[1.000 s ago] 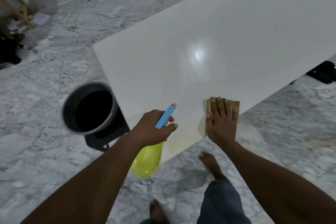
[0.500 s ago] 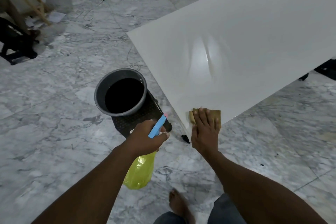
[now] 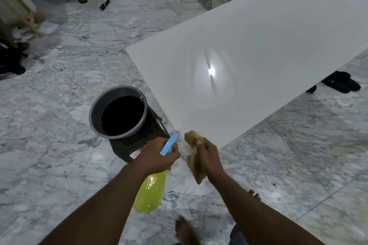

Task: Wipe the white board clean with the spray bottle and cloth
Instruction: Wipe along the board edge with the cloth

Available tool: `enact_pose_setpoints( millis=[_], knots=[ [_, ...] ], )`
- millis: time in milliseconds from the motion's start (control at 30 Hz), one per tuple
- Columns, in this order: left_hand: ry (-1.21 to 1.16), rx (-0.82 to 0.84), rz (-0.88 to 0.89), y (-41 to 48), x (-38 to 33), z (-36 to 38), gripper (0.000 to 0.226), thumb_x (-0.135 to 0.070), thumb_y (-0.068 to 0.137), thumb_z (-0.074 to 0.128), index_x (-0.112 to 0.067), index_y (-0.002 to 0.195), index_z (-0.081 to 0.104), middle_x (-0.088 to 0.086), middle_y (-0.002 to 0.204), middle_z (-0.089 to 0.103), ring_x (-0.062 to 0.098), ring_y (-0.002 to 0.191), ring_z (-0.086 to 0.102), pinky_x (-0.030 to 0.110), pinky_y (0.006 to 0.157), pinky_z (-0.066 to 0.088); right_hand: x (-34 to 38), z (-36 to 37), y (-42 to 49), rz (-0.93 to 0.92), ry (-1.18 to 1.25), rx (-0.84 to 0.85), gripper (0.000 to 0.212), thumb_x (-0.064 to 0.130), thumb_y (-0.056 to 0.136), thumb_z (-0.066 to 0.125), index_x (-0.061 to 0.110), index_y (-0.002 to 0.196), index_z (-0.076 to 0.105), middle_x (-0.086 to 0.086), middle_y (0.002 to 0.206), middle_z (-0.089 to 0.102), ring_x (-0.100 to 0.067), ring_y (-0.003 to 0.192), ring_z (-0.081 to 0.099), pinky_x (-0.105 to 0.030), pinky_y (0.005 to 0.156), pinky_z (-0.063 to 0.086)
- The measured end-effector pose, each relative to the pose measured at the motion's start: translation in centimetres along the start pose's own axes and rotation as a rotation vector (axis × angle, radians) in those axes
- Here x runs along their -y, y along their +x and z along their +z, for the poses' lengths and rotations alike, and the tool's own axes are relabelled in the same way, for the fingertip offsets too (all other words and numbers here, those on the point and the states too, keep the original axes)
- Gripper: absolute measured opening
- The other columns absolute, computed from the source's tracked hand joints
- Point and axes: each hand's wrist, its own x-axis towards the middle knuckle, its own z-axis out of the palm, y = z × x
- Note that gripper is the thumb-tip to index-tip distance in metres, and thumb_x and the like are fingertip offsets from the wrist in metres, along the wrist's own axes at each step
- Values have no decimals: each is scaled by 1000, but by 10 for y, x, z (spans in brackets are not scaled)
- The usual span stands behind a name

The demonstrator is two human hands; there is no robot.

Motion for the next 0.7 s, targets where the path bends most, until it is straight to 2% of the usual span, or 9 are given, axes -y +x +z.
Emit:
enact_pose_setpoints(
  millis=[33, 100, 167, 200, 267, 333, 467, 567, 700],
  knots=[
    [0, -2, 4, 4, -11, 0, 21, -21, 91, 73, -7, 76, 67, 20, 100, 75, 21, 62, 74, 21, 54, 58, 10, -15, 6, 138, 268, 54, 32, 24, 97, 39, 16, 102, 69, -11, 107, 72, -31, 96, 67, -42, 84, 55],
    [-14, 11, 15, 14, -35, 3, 20, -25, 89, 73, -13, 75, 66, 18, 98, 76, 26, 68, 77, 37, 66, 66, 25, -54, 17, 369, 688, 159, 42, 24, 91, 44, 4, 119, 67, -21, 122, 64, -41, 111, 61, -50, 95, 50],
    [-6, 34, 33, 28, -69, 9, 18, -29, 89, 73, -18, 77, 65, 15, 99, 77, 26, 67, 78, 41, 73, 66, 35, -100, 30, 404, 879, 81, 60, 31, 87, 51, -2, 137, 52, -21, 134, 54, -41, 123, 52, -56, 112, 35],
    [-1, 45, 47, 36, -87, 14, 19, -31, 90, 73, -20, 77, 64, 12, 101, 77, 25, 65, 78, 37, 72, 64, 43, -126, 35, 405, 925, 7, 59, 32, 87, 53, -3, 134, 55, -21, 131, 55, -39, 119, 54, -54, 112, 35],
    [29, 66, 96, 56, -137, 31, 19, -32, 91, 73, -19, 80, 65, 10, 102, 77, 22, 62, 78, 25, 65, 59, 59, -190, 48, 373, 1074, -49, 45, 36, 91, 49, 2, 109, 71, -18, 116, 67, -36, 103, 66, -48, 98, 49],
    [67, 86, 130, 73, -179, 46, 19, -33, 91, 73, -15, 86, 68, 11, 96, 79, 18, 61, 78, 15, 57, 52, 74, -237, 59, 325, 1156, -65, 49, 42, 95, 46, 4, 98, 76, -16, 109, 73, -34, 97, 71, -48, 91, 55],
    [156, 190, 246, 111, -282, 98, 23, -35, 91, 73, -24, 74, 62, 4, 82, 78, 14, 58, 76, 15, 58, 49, 115, -337, 81, 270, 1152, -63, 64, 48, 85, 54, 3, 130, 61, -21, 133, 62, -38, 124, 58, -53, 107, 42],
    [248, 254, 348, 131, -358, 141, 31, -35, 92, 72, -26, 66, 55, -5, 66, 67, 9, 50, 66, 8, 49, 40, 144, -403, 92, 198, 1135, -38, 66, 51, 88, 47, 2, 129, 62, -23, 131, 63, -38, 114, 64, -53, 99, 49],
    [282, 331, 434, 157, -443, 189, 25, -37, 89, 70, -23, 73, 58, 3, 77, 74, 12, 56, 73, 18, 58, 51, 172, -485, 108, 119, 1124, -26, 59, 47, 91, 42, 4, 125, 64, -21, 129, 64, -37, 107, 67, -51, 98, 49]
  ],
)
